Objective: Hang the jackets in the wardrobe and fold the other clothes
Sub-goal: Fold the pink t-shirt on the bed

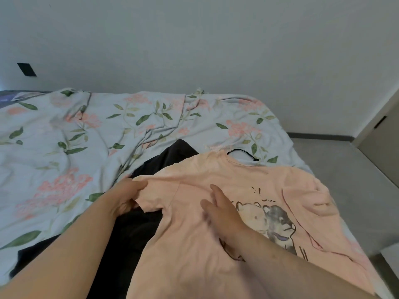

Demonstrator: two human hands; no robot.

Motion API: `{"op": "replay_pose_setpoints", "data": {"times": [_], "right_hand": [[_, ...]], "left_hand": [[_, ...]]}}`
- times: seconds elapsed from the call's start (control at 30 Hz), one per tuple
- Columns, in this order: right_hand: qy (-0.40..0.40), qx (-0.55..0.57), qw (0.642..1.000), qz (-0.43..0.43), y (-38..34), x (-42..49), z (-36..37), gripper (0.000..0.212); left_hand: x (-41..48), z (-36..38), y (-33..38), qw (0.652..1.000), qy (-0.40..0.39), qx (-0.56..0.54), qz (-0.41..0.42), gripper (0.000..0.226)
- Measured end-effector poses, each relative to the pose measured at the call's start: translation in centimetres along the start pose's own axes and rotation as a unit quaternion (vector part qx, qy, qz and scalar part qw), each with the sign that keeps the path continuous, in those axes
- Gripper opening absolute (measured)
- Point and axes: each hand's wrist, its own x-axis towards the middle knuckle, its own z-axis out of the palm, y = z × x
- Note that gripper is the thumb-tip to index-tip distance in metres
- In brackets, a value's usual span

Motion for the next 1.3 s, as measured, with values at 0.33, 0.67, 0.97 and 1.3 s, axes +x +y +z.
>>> {"op": "replay_pose_setpoints", "data": {"times": [0.33,0.67,0.97,1.3], "right_hand": [[0.048,-0.028,0.998,0.005,1.7,-5.9,-5.7,0.063],[0.17,-0.173,0.97,-0.006,8.1,-7.7,-15.8,0.026],[0.208,-0.294,0.932,-0.036,10.7,-0.9,-21.7,0.026],[0.162,-0.289,0.94,0.078,12.5,7.9,-24.2,0.11]], "left_hand": [[-8.8,13.6,4.0,0.955,-0.05,0.195,0.219,0.02],[-3.8,15.9,0.3,0.842,-0.009,0.403,0.358,0.033],[4.9,16.0,-4.8,0.638,0.046,0.67,0.377,0.06],[8.0,15.6,-2.7,0.84,0.071,0.446,0.301,0.127]]}}
